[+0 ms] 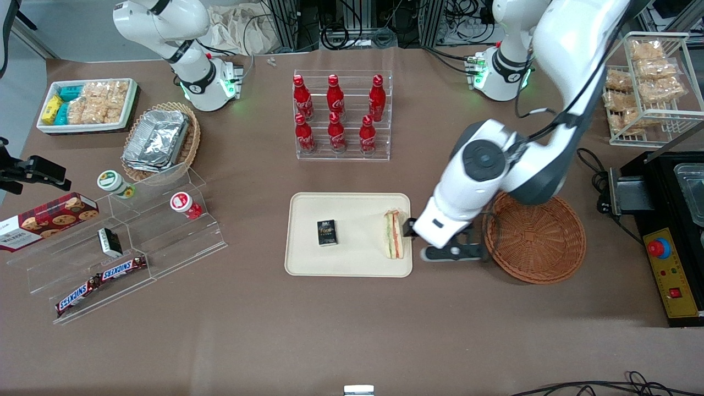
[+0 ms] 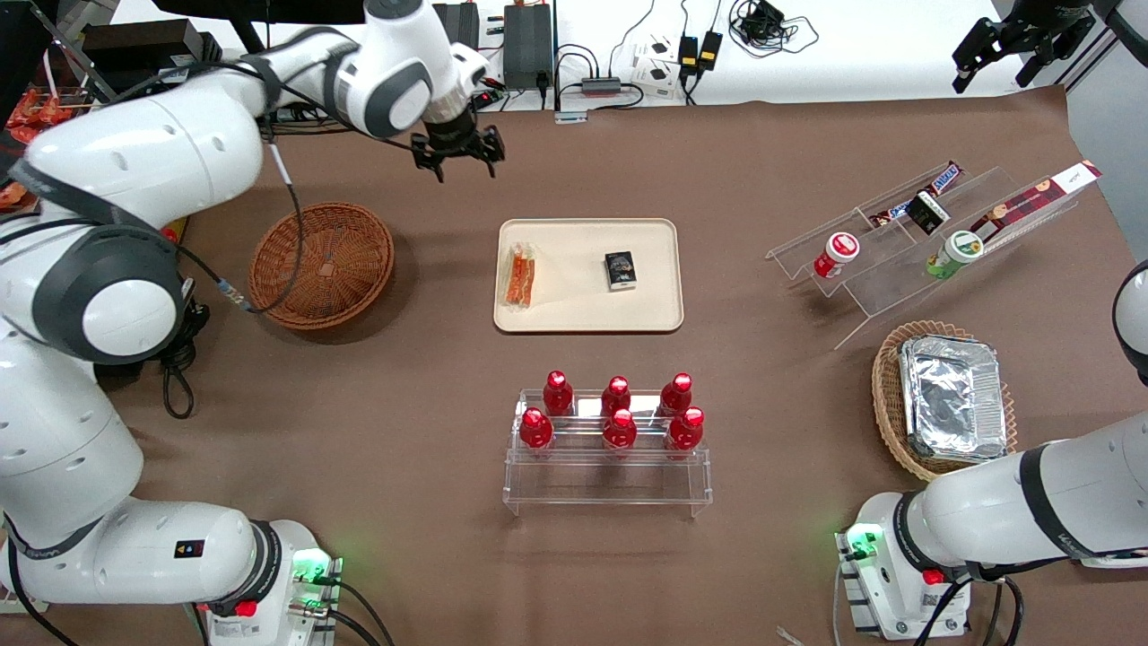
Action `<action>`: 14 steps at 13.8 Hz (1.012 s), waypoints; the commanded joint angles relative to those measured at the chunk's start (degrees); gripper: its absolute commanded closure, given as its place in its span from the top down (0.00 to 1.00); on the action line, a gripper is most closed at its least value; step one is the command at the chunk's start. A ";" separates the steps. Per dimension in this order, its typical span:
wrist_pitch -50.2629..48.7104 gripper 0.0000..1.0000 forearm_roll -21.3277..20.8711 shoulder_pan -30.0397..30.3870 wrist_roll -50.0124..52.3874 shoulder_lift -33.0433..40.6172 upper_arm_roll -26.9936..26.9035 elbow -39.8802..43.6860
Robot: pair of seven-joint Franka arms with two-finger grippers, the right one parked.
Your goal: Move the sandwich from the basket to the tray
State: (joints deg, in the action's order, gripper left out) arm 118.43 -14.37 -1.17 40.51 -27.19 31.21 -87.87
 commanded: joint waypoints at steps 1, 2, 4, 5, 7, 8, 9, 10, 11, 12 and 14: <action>-9.58 0.99 2.50 1.08 0.10 3.02 0.25 4.44; -13.01 0.99 2.59 1.86 -0.08 3.37 0.34 6.11; -18.03 0.99 4.33 2.31 -4.18 5.21 0.26 8.14; -20.40 0.99 6.96 3.18 -7.00 6.70 -0.01 8.94; -25.76 0.99 8.83 5.46 -12.10 9.95 -0.18 9.03; -28.31 0.99 8.92 6.08 -13.34 11.36 -0.45 9.12; -29.82 1.00 9.09 5.83 -14.22 12.85 -2.89 9.12; -30.36 1.00 10.66 5.65 -15.62 14.78 -5.26 8.95; -31.40 0.99 12.68 5.47 -17.72 16.80 -7.72 8.51; -33.59 1.00 14.18 5.13 -19.49 18.30 -10.18 8.50; -35.37 1.00 15.16 4.51 -20.47 20.85 -13.44 7.81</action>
State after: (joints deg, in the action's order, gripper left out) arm 84.47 -0.80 4.10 21.61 -9.83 20.57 -78.10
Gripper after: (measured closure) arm 0.000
